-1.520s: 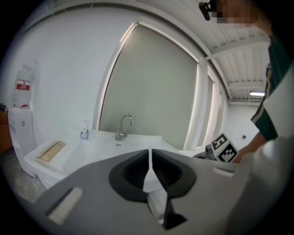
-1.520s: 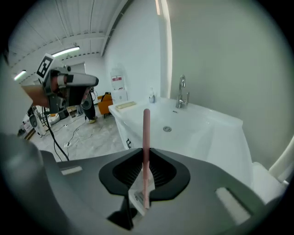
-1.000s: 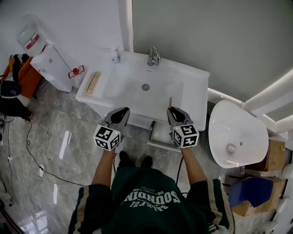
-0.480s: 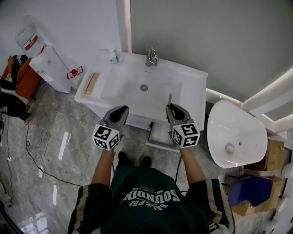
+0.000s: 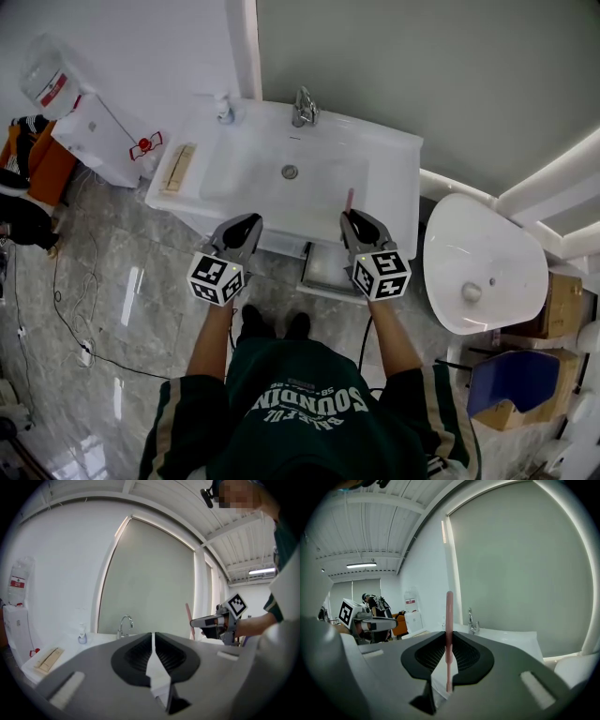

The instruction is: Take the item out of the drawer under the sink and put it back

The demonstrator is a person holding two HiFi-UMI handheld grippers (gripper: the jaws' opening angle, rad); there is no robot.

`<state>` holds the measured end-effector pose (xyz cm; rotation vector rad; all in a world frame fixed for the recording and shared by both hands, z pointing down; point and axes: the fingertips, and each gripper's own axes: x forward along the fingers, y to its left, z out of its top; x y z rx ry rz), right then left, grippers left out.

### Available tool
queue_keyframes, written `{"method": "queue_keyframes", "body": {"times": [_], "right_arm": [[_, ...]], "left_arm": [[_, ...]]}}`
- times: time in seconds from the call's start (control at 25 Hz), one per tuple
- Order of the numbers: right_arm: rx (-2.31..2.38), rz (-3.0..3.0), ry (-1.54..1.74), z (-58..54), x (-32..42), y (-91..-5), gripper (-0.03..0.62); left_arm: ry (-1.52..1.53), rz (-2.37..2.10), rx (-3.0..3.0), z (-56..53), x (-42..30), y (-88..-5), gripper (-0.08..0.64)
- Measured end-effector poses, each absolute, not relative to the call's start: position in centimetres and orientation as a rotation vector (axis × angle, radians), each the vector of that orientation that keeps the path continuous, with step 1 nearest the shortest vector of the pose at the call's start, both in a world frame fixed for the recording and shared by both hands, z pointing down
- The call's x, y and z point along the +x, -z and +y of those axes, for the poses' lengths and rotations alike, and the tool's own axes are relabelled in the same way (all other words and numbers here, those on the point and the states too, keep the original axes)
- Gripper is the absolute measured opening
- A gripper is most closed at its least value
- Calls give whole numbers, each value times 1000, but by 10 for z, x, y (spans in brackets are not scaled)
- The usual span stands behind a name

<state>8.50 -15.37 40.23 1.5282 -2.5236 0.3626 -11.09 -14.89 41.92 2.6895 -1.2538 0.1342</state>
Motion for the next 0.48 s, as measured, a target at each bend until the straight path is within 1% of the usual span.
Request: {"method": "queue_keyframes", "body": {"times": [0.48], "right_arm": [[1653, -2361, -557, -127, 133, -467, 51]], "left_arm": [[-227, -1035, 2682, -145, -60, -466, 71]]}}
